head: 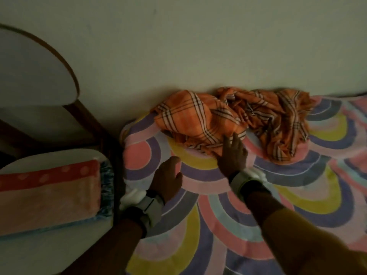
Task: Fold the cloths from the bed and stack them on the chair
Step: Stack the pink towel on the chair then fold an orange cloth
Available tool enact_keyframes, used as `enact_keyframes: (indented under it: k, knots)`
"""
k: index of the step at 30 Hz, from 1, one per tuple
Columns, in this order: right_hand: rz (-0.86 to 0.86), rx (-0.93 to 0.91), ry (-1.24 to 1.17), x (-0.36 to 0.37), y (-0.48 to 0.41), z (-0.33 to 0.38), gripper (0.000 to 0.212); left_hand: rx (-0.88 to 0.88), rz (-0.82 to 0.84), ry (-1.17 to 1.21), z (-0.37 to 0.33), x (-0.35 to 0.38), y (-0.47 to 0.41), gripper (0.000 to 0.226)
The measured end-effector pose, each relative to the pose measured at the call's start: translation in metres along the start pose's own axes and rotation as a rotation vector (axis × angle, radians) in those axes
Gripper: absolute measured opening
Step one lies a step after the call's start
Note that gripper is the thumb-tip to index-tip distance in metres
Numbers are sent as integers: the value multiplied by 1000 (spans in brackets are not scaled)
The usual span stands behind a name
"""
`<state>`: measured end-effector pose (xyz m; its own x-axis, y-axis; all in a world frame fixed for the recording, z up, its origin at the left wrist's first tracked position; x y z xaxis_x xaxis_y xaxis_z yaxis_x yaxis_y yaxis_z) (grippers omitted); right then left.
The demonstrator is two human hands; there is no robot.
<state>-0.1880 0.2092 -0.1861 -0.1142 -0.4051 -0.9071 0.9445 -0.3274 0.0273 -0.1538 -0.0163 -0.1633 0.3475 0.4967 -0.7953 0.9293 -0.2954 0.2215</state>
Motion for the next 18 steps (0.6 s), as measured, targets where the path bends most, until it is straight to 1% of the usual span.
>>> enact_keyframes:
  k: [1, 2, 3, 4, 5, 7, 9, 10, 11, 12, 13, 14, 15, 16, 17, 18]
  knots:
    - [53, -17, 7, 5, -9, -15, 61, -14, 4, 20, -7, 13, -3, 47]
    - [78, -41, 11, 4, -16, -16, 52, -29, -3, 38, -11, 16, -7, 48]
    - [85, -86, -13, 7, -21, -19, 43, -38, -10, 42, -17, 23, -10, 49]
    - [79, -126, -58, 5, -22, -22, 38, -35, -22, 31, -25, 32, -12, 50]
    - [71, -143, -161, 2, -22, -23, 38, -26, -17, 22, -34, 35, -15, 51]
    - [47, -53, -440, -11, -15, -23, 31, -28, -29, 23, -48, 30, -20, 59]
    - [23, 35, -735, -33, 5, -10, 33, 17, -88, 35, -64, 15, -19, 74]
    - [48, 58, -886, -49, 18, 2, 36, 72, -128, 21, -78, 1, -16, 79]
    - [86, 63, -1044, -74, 31, 17, 35, 151, -160, 3, -95, -14, -13, 79]
    - [164, 93, -1178, -100, 45, 36, 30, 207, -187, 15, -114, -33, -8, 71]
    - [234, 105, -1301, -108, 54, 50, 25, 237, -212, 63, -120, -42, -4, 56]
    - [258, 114, -1374, -132, 62, 63, 24, 267, -231, 76, -136, -62, 4, 41]
    - [253, 113, -1439, -157, 67, 70, 25, 288, -283, 93, -149, -85, 17, 34]
    - [227, 100, -1471, -206, 76, 88, 26, 289, -334, 65, -169, -130, 40, 32]
    - [235, 89, -1508, -220, 80, 90, 25, 292, -376, 53, -166, -138, 49, 33]
    - [234, 56, -1486, -245, 84, 98, 23, 300, -384, 44, -171, -161, 60, 35]
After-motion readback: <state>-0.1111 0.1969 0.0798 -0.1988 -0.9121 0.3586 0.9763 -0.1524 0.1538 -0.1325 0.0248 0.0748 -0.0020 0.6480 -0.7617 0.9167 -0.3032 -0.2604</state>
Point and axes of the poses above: each hand's wrist, its own y-axis away from the middle knuckle, its own x-axis out of the palm, z = x × y, the point moved 6 cm from there along -y, towards the middle knuckle, and after that the axes turned 15 degrees about -y, right-handed, at the moved point
